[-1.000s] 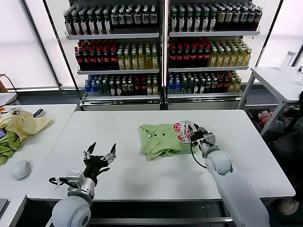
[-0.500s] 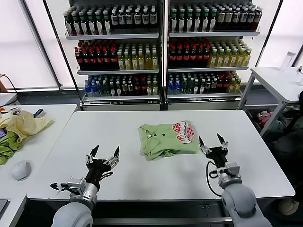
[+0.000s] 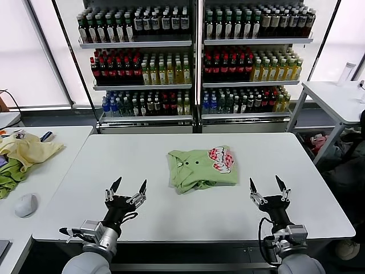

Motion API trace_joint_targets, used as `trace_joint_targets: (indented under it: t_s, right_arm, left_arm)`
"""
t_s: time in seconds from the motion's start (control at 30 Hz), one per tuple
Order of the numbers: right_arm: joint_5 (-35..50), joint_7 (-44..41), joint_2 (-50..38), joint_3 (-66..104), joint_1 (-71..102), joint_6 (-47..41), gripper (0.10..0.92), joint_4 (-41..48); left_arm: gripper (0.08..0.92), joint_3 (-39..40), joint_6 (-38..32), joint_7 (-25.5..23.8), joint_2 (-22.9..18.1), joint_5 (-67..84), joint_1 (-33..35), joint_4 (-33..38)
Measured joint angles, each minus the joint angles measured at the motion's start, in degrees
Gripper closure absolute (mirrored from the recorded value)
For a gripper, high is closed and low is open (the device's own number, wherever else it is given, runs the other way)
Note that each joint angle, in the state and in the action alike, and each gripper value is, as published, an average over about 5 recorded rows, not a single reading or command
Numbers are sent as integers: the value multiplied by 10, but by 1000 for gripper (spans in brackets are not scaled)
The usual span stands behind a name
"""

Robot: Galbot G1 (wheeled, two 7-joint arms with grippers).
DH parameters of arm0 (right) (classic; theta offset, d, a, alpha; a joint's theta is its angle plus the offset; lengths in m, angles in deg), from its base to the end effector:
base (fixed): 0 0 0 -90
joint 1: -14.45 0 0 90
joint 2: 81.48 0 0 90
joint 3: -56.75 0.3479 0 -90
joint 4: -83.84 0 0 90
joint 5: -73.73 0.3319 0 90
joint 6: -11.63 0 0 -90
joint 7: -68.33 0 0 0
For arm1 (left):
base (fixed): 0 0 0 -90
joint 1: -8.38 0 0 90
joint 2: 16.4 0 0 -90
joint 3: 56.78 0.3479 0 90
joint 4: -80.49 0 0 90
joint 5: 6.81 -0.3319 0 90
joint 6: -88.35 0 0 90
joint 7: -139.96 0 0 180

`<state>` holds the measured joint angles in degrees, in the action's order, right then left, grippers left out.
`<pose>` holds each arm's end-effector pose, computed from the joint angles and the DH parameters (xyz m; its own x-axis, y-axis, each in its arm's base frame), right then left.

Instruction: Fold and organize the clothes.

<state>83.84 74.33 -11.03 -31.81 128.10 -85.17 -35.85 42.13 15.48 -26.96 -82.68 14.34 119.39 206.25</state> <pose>0.1956 -0.0682 -0.2718 -0.9996 -0.0253 0.0160 -0.0274 0.9886 -0.1483 0.1918 0.0237 -0.2426 -0.9798 0.1436 0.1390 0.1434 0.9896 -0.0118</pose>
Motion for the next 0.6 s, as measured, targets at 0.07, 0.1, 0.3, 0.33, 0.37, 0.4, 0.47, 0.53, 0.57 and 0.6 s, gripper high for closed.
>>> trace_joint_targets:
  t_s: [0.07, 0.1, 0.3, 0.33, 0.37, 0.4, 0.47, 0.53, 0.57, 0.6]
  right_arm:
    - [-4, 5, 1, 2, 10, 3, 203, -10]
    - [-5, 7, 1, 3, 15, 4, 203, -15]
    - [-16, 17, 1, 6, 36, 7, 203, -33]
    - [-17, 18, 1, 7, 38, 8, 203, -35]
    - [-18, 20, 1, 8, 39, 8, 203, -36]
    - [-18, 21, 0, 10, 40, 9, 203, -37]
    - [-20, 24, -1, 11, 41, 10, 203, -38]
    - [-23, 27, -2, 12, 42, 11, 203, -40]
    - [-23, 27, -2, 12, 42, 11, 203, -41]
    - [-24, 27, -3, 12, 42, 11, 203, -41]
  left_arm:
    - [177, 0, -1, -3, -1, -3, 1, 1]
    - [177, 0, -1, -4, -2, -4, 1, 1]
    - [177, 0, -5, -12, -8, -15, -1, 1]
    - [177, 0, -6, -13, -9, -16, -1, 1]
    - [177, 0, -7, -15, -9, -18, -1, 0]
    - [177, 0, -8, -16, -10, -19, -2, 0]
    - [177, 0, -9, -18, -10, -20, -2, -2]
    - [177, 0, -10, -19, -11, -22, -2, -3]
    - [177, 0, -10, -20, -11, -22, -2, -3]
    - [177, 0, -11, -20, -11, -22, -2, -4]
